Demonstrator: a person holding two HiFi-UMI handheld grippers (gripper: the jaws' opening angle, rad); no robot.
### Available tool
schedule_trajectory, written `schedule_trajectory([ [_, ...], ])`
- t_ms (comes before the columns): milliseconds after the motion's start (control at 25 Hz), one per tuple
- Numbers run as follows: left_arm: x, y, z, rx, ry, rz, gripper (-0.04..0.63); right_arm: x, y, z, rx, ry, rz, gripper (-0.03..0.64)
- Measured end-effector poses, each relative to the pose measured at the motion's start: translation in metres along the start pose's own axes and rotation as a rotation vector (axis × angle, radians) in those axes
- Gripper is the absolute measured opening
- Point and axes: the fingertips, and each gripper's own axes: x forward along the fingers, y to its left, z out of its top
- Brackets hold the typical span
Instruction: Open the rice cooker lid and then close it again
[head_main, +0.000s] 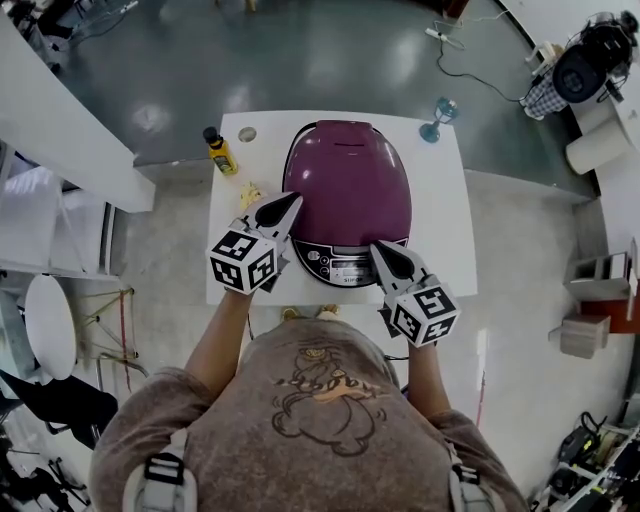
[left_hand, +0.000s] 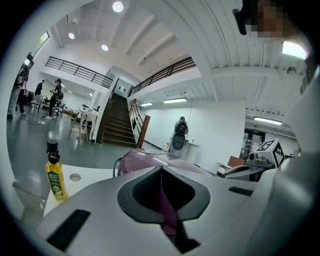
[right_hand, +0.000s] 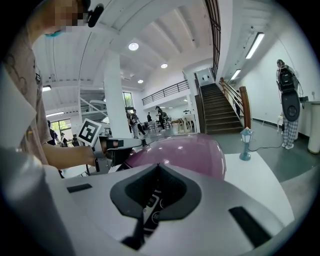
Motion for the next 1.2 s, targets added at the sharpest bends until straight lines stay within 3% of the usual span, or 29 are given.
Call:
schedule_trajectory([
  [640,0.003,0.003,-0.004,-0.017,0.002,0.012,0.023,0.005,0.0,-0.009,-0.023,0.083,0.013,0.003],
  [1200,0.006,-0.014,-0.003,0.007,0.012,-0.023,0.023,0.008,0.012,-0.01,-0.074,0.129,0.047,-0.002],
])
